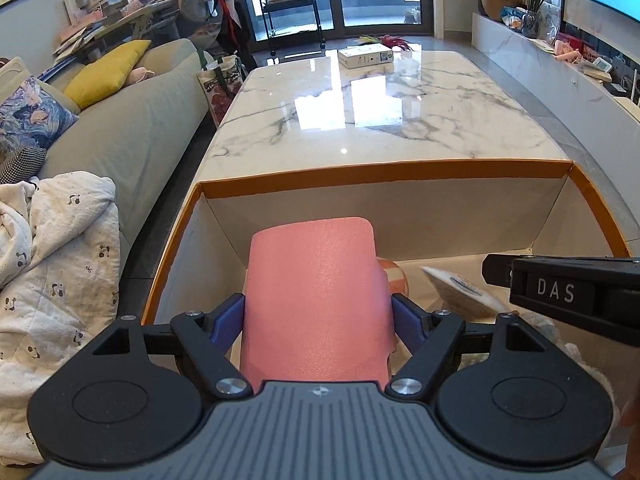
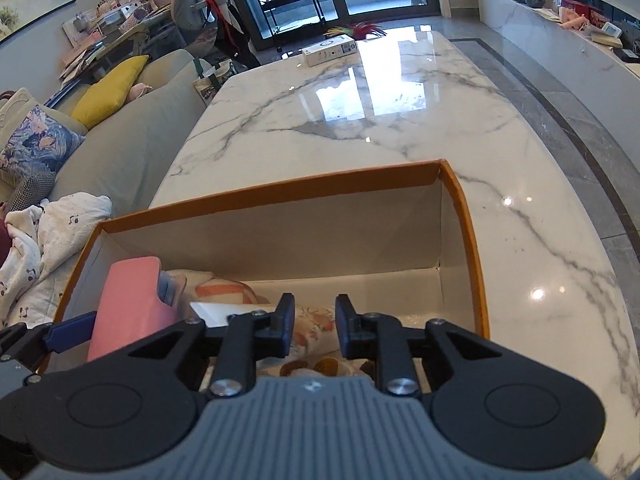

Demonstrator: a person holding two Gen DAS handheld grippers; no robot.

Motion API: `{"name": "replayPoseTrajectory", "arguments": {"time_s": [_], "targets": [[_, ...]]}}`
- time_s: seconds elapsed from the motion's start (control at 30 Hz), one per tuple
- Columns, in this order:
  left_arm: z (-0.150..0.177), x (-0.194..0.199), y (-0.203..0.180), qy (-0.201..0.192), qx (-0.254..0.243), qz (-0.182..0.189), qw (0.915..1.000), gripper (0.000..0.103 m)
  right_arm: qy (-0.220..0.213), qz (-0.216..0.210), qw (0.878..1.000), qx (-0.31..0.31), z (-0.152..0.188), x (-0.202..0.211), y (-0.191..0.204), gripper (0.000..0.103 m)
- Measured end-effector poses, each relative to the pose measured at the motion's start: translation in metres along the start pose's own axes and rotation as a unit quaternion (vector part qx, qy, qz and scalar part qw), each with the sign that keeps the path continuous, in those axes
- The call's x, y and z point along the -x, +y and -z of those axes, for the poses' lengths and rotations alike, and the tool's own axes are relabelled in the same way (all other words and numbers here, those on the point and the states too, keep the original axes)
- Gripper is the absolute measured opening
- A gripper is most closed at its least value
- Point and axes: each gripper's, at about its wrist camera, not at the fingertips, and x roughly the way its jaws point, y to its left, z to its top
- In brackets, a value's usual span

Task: Organize objects
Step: 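Lower the card holder and lotion tube into the orange box and open both tools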

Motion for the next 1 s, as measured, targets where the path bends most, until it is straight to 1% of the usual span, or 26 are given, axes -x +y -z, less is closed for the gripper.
{"name": "replayPoseTrajectory", "arguments": {"time_s": [0.27, 0.63, 0.7, 0.73, 1.0], "targets": [[0.0016, 0.0005, 0.0008, 0.0, 0.004, 0.0, 1.0, 0.091, -0.006, 0.017, 1.0, 0.02, 0.0002, 0.0041, 0.0048, 0.029], [0.0024, 0.0002, 0.0018, 0.004, 0.007, 0.0, 1.0, 0.091, -0.01, 0.024, 0.999, 0.023, 0.0013, 0.0074, 0.0045, 0.03], [0.0019, 0.0, 0.0021, 0.006, 0.009, -0.003, 0.9999, 0.092, -0.012, 0.026, 0.999, 0.023, 0.0013, 0.0085, 0.0057, 0.037], [0.0019, -0.0002, 0.002, 0.008, 0.01, -0.004, 0.9999, 0.092, -0.013, 0.026, 0.999, 0.023, 0.001, 0.009, 0.0056, 0.039], [0.0025, -0.0006, 0.0041, 0.013, 0.025, -0.006, 0.9996, 0.094, -0.016, 0.029, 0.999, 0.026, 0.0001, 0.0094, 0.0078, 0.042]]}}
